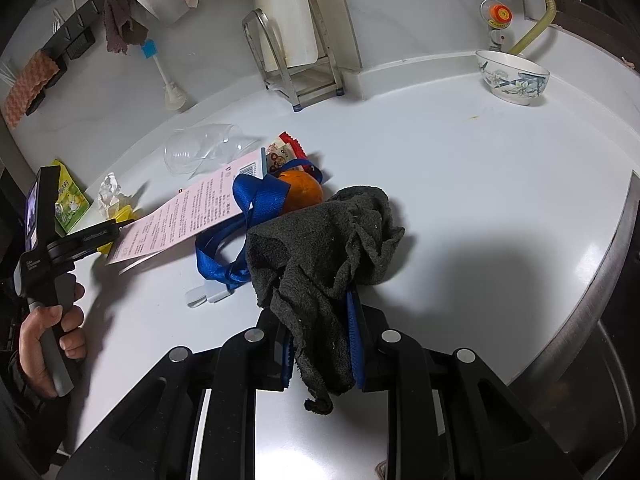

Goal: Collect trash
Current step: 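Lift the grey cloth with the right tool while the left tool grasps the yellow lid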

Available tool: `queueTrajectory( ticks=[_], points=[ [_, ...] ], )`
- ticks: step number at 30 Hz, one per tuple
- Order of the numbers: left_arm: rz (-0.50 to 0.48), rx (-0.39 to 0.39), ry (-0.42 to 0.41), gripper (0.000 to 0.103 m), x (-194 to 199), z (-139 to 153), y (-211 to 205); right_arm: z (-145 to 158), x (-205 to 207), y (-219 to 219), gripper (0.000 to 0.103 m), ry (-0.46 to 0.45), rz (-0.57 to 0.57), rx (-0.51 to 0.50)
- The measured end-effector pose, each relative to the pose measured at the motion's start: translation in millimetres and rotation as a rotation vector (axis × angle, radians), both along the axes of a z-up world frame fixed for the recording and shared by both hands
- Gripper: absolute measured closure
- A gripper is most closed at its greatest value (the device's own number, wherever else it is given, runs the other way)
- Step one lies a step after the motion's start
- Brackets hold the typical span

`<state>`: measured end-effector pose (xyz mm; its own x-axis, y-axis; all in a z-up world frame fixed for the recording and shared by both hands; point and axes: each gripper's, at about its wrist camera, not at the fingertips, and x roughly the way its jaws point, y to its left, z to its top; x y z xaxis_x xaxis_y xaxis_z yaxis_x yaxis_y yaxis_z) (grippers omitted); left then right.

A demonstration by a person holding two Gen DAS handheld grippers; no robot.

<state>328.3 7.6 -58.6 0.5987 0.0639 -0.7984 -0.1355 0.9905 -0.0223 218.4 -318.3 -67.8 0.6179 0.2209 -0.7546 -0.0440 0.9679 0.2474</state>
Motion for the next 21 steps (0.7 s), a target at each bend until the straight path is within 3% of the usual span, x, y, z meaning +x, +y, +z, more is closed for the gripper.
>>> queueTrajectory(
  ticks=[6,16,21],
  points=[
    [-0.015,-0.038,-0.033,0.033,-9.4,4.6,3.3,0.4,-2.2,1.2,0.082,-0.005,0.002,-0.006],
    [-0.057,0.030,-0.099,0.033,-59.2,17.7,9.5,-0.9,-27.6,-14.0,0.083,-0.021,-0.044,0.040],
    [-0.110,0.076,-0.133,0.033,-94.4,27.3,5.2,-0.3,-45.6,-12.3,0.083,-0.025,-0.074,-0.001]
  ],
)
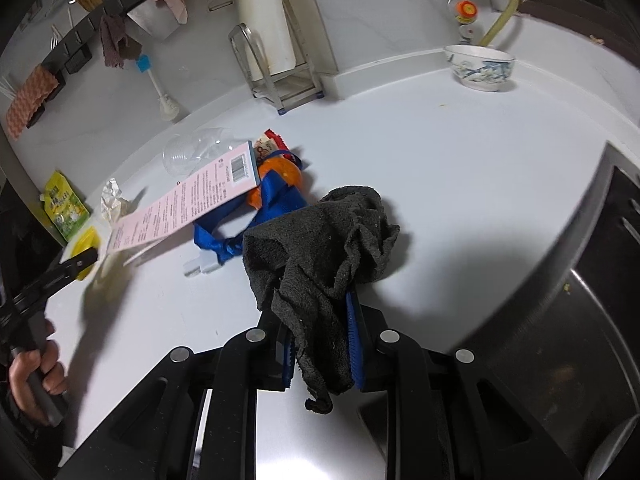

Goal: Collect trash
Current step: 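Lift the grey cloth with the right tool while the left tool grasps the yellow lid, then carry cloth and yellow lid over the bin and open both tools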

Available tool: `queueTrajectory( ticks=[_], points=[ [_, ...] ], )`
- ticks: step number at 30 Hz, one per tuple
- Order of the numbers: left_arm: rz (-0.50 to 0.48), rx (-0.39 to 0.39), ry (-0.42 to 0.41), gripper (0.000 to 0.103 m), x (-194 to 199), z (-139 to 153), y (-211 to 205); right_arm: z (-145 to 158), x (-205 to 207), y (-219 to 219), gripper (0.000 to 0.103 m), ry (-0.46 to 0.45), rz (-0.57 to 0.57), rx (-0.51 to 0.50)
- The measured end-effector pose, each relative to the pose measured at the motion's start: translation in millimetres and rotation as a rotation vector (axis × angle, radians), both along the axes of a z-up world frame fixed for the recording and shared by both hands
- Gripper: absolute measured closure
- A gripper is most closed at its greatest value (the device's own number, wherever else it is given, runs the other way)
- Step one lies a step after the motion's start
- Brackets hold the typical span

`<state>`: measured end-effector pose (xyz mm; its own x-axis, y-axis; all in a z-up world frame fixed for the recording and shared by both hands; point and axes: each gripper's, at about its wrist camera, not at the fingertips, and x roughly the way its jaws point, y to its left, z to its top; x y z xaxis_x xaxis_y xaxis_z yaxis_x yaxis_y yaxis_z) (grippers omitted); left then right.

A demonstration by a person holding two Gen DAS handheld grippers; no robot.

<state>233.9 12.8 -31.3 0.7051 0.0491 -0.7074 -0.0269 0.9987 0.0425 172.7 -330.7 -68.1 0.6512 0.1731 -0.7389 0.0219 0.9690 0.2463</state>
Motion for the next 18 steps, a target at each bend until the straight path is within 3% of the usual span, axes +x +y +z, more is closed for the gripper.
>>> queueTrajectory(
  ticks=[5,18],
  points=[
    [-0.058,0.019,-0.024,0.033,-36.7,9.0,-8.8,11.4,-32.1,13.1,0.084,-0.033,-0.002,-0.044],
    [-0.212,0.021,-0.171,0.033,-172.5,51.9,-43.8,41.9,-153.7,55.4,0.084,-0.126,-0.024,0.035]
  ],
)
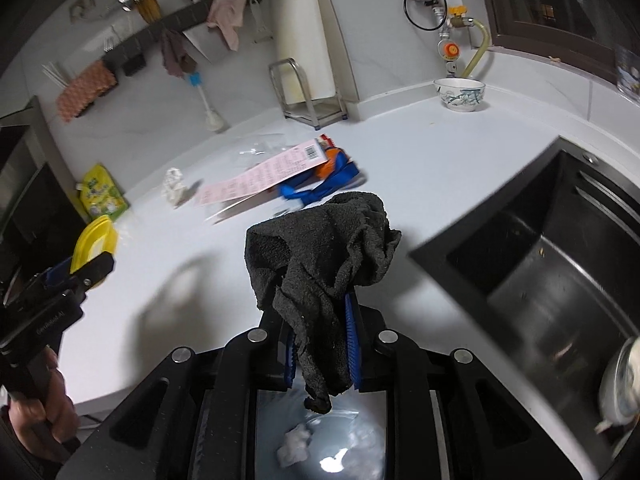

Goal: Collect trash
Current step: 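Carry cloth and yellow lid over the bin and open both tools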

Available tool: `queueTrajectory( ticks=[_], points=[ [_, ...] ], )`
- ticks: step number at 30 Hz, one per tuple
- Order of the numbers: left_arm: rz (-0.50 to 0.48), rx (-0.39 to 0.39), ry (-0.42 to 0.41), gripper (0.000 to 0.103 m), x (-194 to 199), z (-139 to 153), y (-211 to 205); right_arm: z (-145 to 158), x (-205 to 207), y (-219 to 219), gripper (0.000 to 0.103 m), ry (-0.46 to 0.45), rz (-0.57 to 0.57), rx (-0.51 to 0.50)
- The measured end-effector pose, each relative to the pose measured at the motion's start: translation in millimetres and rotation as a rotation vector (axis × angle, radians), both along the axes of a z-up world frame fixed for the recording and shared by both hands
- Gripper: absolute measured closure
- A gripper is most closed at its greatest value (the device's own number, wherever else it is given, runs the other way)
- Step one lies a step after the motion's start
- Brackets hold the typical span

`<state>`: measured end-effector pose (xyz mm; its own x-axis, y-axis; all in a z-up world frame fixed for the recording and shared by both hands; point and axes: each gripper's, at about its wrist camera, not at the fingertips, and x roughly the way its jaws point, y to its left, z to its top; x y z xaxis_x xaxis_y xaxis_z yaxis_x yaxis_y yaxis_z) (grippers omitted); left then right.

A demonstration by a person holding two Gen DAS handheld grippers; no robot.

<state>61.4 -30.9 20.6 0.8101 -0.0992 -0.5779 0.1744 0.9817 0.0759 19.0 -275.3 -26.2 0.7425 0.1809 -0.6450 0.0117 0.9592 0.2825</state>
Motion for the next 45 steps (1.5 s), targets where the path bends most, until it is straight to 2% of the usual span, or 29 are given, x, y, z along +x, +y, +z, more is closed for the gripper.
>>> queueTrajectory(
  ticks=[5,14,29,32,34,35,38,45],
  points=[
    [-0.037,-0.020,0.004,0.033,-41.4,-3.2,-5.0,-2.6,-49.1,19.2,0.084,-0.004,0.006,-0.001],
    [-0.055,-0.070,0.030,0.033,-87.7,-15.2,-3.9,-19.4,-105.4,33.8,0.084,0.021,0.019,-0.018],
    [-0.071,-0.058,0.053,0.030,-126.8,-36.6,-11.2,-36.6,-140.4,37.9,0.083,0.044,-0.004,-0.026],
    [-0.070,-0.061,0.056,0.026,-128.8,-35.7,-10.4,-32.2,-145.4,37.6,0.076,0.020,-0.007,-0.030],
    [-0.064,-0.060,0.045,0.019,-130.8,-33.5,-9.3,-27.1,-147.4,38.8,0.054,-0.002,-0.009,-0.044],
    [-0.061,-0.061,0.038,0.017,-131.9,-32.0,-8.4,-25.2,-149.2,39.5,0.050,-0.014,-0.011,-0.051],
    [-0.055,-0.060,0.031,0.017,-134.1,-29.1,-6.9,-20.5,-152.6,41.3,0.049,-0.032,-0.018,-0.073],
    [-0.041,-0.074,0.041,0.015,-135.4,-29.1,-1.0,-20.6,-155.5,37.1,0.049,-0.030,-0.024,-0.046]
  ],
)
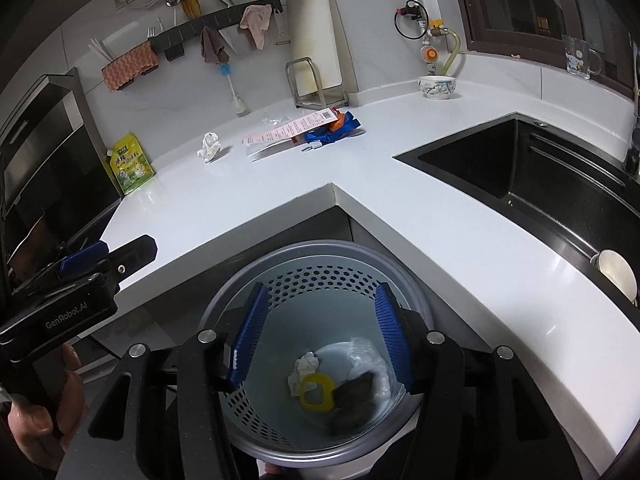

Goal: Collect trash
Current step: 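Carry cloth and yellow lid over the bin and open both tools, then move the right tool to the blue strap and close on it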

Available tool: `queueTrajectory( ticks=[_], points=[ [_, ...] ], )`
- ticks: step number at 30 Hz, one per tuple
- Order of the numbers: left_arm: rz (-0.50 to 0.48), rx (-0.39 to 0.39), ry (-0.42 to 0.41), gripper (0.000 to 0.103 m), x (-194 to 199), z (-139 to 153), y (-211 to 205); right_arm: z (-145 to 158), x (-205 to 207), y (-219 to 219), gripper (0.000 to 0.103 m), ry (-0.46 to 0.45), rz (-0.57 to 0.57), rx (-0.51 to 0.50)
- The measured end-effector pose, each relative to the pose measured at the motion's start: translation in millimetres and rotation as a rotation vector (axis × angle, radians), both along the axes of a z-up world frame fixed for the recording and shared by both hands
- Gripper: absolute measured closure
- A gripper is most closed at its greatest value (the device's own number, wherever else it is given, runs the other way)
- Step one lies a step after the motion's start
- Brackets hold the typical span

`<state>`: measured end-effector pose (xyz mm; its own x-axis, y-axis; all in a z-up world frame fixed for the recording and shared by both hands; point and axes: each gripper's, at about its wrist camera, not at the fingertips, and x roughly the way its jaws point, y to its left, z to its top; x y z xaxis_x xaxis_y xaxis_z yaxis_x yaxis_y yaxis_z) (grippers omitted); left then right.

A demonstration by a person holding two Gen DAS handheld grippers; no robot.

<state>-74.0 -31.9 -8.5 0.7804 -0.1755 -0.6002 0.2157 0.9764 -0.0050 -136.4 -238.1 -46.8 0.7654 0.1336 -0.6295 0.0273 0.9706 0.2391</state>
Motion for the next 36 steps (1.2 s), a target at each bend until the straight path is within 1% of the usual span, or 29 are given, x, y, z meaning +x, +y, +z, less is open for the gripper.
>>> queueTrajectory(
  ticks=[9,14,17,22,29,36],
  points=[
    [0.008,0.000,0.012,0.015,3.7,-0.9,2.8,0.4,-0.3,-4.9,0.049,-0.001,-0.011,0.013],
    [0.016,-0.006,-0.005,0.015,0.4,1.2,7.8,1.1,-4.1,-7.4,0.049,-0.009,-0.014,0.015],
    [0.021,-0.008,0.009,0.015,3.6,-0.1,11.0,-0.3,-1.9,-10.3,0.049,-0.006,-0.014,0.022],
    [0.039,-0.016,0.009,0.015,11.3,3.6,17.5,2.0,3.3,-14.1,0.049,-0.015,-0.017,0.027],
    [0.062,-0.024,0.019,0.015,34.9,7.5,22.5,7.7,28.8,-18.5,0.049,-0.016,-0.011,0.007],
    [0.068,-0.032,0.025,0.014,74.2,14.2,28.0,12.9,72.8,-22.4,0.049,-0.007,-0.003,-0.019]
  ],
)
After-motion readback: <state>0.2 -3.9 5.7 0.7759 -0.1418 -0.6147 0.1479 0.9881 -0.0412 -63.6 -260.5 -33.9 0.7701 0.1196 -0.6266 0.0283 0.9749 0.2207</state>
